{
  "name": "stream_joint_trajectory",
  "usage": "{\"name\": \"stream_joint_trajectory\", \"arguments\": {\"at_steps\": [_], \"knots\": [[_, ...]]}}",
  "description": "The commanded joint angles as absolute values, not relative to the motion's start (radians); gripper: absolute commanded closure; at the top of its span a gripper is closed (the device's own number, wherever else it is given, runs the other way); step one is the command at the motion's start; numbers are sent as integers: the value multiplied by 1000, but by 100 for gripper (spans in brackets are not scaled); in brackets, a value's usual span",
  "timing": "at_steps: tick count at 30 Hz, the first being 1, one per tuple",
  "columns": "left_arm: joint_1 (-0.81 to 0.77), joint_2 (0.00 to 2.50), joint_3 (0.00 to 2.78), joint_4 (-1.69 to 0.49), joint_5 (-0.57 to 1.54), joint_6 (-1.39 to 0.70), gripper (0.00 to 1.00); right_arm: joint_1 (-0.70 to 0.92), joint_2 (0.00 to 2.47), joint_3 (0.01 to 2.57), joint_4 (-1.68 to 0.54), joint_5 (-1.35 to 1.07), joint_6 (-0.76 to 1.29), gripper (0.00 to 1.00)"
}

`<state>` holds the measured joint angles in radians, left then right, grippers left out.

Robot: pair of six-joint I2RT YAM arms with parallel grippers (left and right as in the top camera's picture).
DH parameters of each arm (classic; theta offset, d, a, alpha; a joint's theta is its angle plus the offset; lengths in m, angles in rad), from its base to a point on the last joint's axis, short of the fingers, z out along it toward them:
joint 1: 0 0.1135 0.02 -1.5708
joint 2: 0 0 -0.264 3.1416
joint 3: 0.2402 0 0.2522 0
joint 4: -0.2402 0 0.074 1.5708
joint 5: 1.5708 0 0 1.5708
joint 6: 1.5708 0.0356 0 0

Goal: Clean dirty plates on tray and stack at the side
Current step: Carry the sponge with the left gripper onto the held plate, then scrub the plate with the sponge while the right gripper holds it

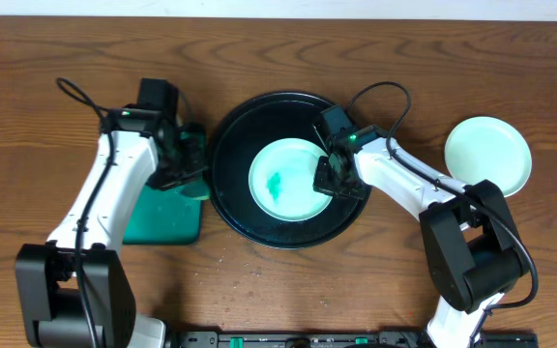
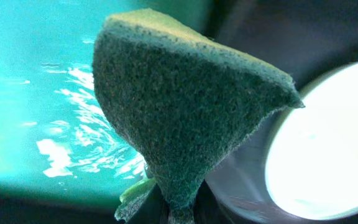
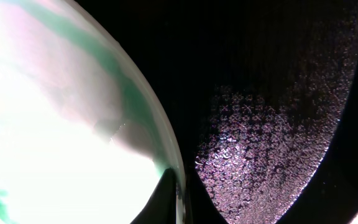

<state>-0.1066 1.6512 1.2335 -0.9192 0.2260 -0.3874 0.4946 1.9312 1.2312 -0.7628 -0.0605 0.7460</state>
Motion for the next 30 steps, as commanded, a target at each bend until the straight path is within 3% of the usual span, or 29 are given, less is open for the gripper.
{"name": "stream_joint_trajectory", "arguments": {"at_steps": [1,12,23,30], "knots": [[-194,1621,1244,-877,377,-472,93,505,1992,1214,-752,-148,717,98],[-449,1721,1244,-679,275,-649,93,506,1992,1214,-752,-163,717,98],[-466,1990,1244,-650,216,-768,93,506,1992,1214,-752,-167,716,98],[-487,2088,1244,-579,531,-773,93,506,1992,1214,-752,-166,697,99]]}}
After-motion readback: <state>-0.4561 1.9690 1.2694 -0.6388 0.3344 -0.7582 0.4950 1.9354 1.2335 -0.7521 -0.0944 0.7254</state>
